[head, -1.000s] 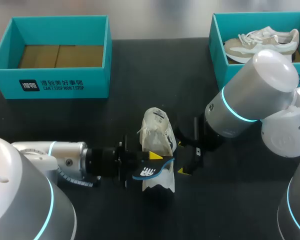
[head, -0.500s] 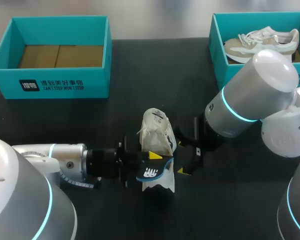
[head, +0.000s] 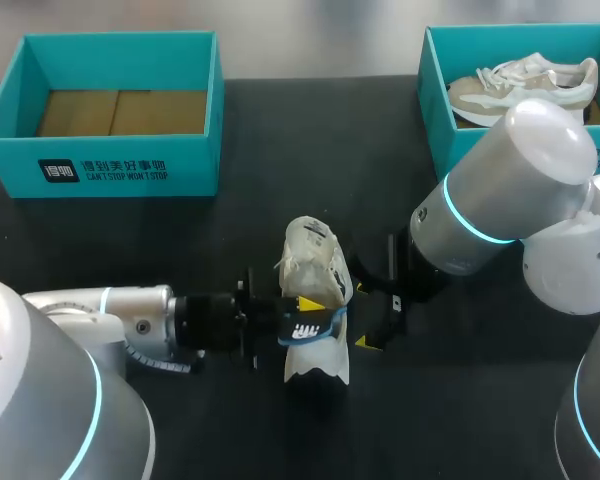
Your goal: Take the shoe out of the shoebox, open the shoe tongue, remove and reinsert the insole, then place the shoe into the shoebox
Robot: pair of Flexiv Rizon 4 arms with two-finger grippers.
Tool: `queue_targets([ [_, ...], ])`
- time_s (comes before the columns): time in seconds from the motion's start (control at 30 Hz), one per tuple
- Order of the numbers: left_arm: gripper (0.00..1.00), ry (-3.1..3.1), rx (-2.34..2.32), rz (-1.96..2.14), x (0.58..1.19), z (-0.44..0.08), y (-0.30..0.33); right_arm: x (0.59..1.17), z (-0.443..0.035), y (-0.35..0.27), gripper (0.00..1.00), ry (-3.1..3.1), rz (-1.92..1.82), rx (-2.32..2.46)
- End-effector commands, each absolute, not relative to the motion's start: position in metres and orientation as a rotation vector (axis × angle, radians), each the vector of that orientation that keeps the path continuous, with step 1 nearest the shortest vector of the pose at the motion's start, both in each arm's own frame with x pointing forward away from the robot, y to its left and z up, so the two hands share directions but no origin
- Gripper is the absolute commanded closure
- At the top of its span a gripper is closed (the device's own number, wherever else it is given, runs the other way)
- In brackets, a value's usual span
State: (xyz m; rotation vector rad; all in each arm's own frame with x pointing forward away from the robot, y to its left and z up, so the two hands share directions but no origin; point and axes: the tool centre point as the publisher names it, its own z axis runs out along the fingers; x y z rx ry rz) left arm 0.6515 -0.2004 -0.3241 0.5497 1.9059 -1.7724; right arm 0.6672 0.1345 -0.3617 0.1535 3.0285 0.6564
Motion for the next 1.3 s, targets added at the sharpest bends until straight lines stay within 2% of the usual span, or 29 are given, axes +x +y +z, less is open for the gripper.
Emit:
queue_targets([
  [0.03,1.00,1.920,0.586,-1.749,0.652,-0.327,-0.203,0.666,-0.363,0.135,0.00,3.026,0.658,0.154],
  [1.3,1.00,1.932,0.647,-1.556,0.670,-0.354,-0.199,0.666,-0.363,0.135,0.00,3.026,0.658,0.154],
])
